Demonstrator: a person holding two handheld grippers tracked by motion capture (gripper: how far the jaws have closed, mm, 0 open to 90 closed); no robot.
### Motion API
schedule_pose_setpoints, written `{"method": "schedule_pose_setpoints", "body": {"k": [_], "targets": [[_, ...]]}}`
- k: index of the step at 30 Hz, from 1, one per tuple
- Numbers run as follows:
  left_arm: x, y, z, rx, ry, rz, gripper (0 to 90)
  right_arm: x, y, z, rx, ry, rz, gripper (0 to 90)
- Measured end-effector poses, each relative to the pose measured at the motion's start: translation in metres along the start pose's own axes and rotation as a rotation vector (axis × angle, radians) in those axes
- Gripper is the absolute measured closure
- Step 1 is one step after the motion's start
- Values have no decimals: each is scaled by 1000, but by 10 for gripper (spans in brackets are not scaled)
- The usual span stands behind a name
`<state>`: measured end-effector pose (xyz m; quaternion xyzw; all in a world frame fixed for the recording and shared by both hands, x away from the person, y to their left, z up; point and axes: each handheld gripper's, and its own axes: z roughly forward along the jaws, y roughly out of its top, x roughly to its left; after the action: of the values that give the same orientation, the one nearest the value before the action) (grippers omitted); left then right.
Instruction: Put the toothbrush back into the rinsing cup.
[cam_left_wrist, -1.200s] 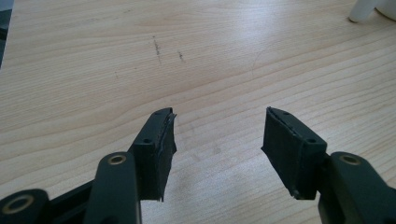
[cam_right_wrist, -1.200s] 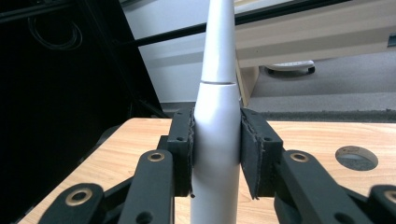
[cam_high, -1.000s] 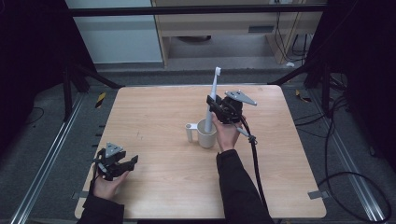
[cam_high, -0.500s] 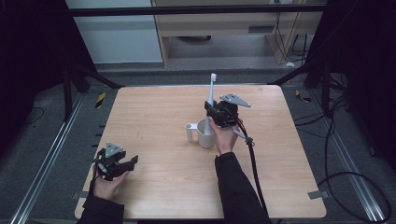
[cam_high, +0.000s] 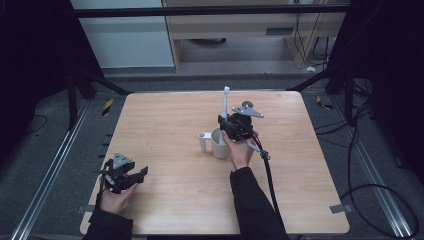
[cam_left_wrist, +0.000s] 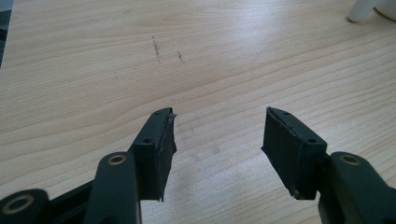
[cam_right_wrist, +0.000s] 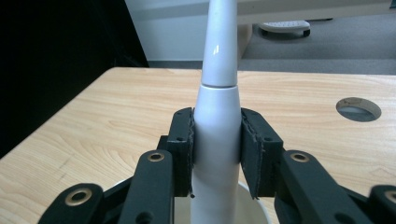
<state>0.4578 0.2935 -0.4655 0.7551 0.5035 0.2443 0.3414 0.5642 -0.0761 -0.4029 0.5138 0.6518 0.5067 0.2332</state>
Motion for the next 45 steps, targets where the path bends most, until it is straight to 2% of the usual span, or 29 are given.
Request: {"method": "schedule_pose_setpoints", "body": {"k": [7, 16, 22, 27, 45], "targets": [[0, 0, 0, 1, -2, 0, 426, 3, -3, 2, 34, -9, -17, 672], [0, 0, 0, 3, -2, 2, 426, 1, -6, 6, 108, -20, -36, 671], [-1, 0, 0, 3, -2, 3, 426, -2, -10, 8, 128, -23, -41, 671], [0, 0, 0, 5, -2, 4, 426, -4, -13, 9, 139, -27, -44, 670], [0, 0, 0, 6, -3, 4, 426, -7, -15, 10, 123, -37, -63, 661]]}}
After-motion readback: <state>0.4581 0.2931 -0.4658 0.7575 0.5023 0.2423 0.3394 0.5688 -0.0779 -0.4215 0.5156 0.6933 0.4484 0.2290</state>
